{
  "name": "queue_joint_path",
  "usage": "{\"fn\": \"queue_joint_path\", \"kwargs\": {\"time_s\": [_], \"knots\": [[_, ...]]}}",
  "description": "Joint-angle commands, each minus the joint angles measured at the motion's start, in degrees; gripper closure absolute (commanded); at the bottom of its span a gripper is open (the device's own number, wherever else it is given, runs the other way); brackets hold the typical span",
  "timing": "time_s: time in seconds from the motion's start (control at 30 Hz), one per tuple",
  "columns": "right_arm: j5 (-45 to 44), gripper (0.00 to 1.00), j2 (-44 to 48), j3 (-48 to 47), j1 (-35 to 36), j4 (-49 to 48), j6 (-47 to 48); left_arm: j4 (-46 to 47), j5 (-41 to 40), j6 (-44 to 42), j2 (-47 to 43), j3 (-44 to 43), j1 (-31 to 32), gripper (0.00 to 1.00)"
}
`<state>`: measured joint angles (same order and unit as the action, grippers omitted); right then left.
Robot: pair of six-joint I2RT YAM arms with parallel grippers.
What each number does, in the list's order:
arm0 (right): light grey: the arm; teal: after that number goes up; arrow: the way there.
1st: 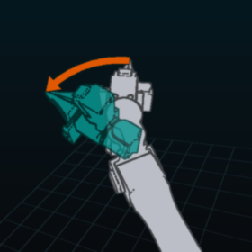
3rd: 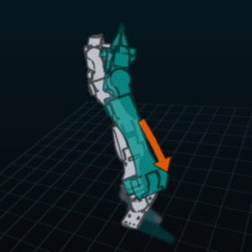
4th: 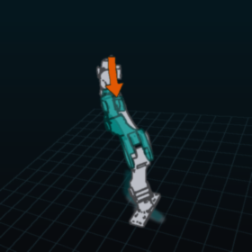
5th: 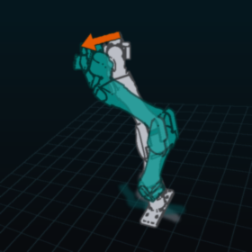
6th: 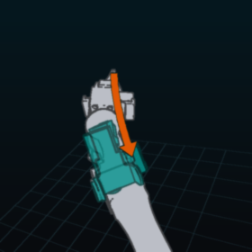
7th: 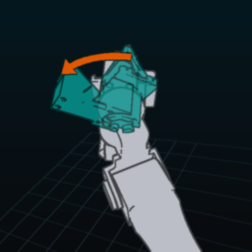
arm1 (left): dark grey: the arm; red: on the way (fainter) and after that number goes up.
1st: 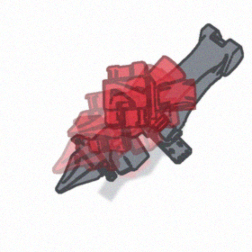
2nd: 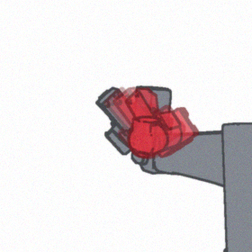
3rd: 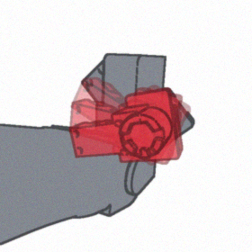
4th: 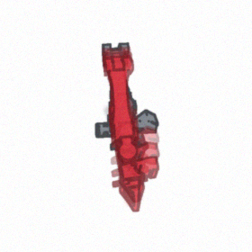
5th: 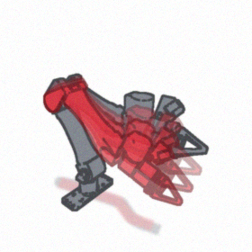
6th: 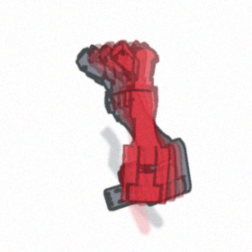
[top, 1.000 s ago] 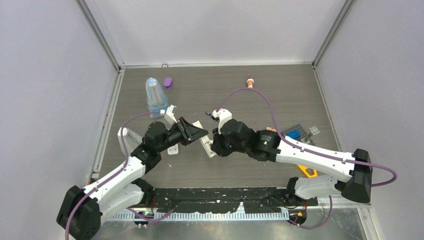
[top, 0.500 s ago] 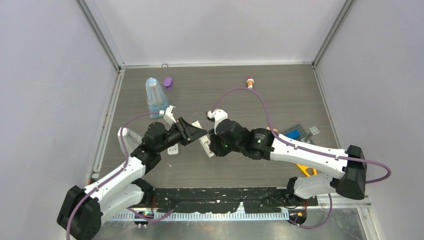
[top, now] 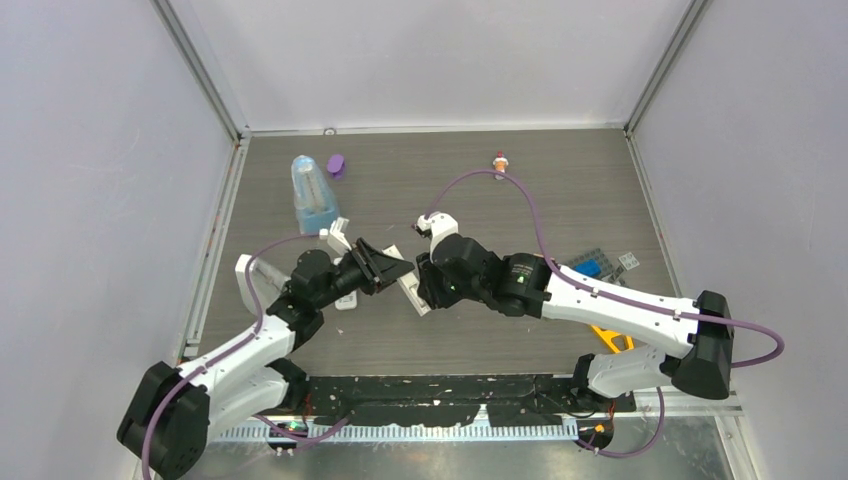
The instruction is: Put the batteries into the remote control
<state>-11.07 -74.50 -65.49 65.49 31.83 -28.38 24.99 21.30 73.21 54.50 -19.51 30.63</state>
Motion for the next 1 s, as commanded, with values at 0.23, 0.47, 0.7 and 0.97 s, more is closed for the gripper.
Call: {"fn": "queue_joint_path", "kwargs": {"time_s": [0.23, 0.47, 0.7, 0.97], "knots": [[-3.8, 0.66, 2.0, -3.3, 0.1, 1.2, -1.8, 16.6, 1.1, 8.0, 3.4, 4.4, -0.9, 1.0], [-6.7, 0.62, 8.5, -1.3, 0.1, 0.7, -3.6, 27.9, 0.6, 20.0, 3.2, 7.6, -0.9, 1.0], [-7.2, 0.59, 14.0, 0.2, 0.1, -1.7, -4.5, 21.0, -2.4, 22.5, -2.9, 6.6, -1.0, 1.0], [-0.5, 0.62, 14.4, 1.5, 0.1, -4.9, -2.4, 14.0, -5.1, 24.6, -7.6, 6.8, -0.9, 1.0]]}}
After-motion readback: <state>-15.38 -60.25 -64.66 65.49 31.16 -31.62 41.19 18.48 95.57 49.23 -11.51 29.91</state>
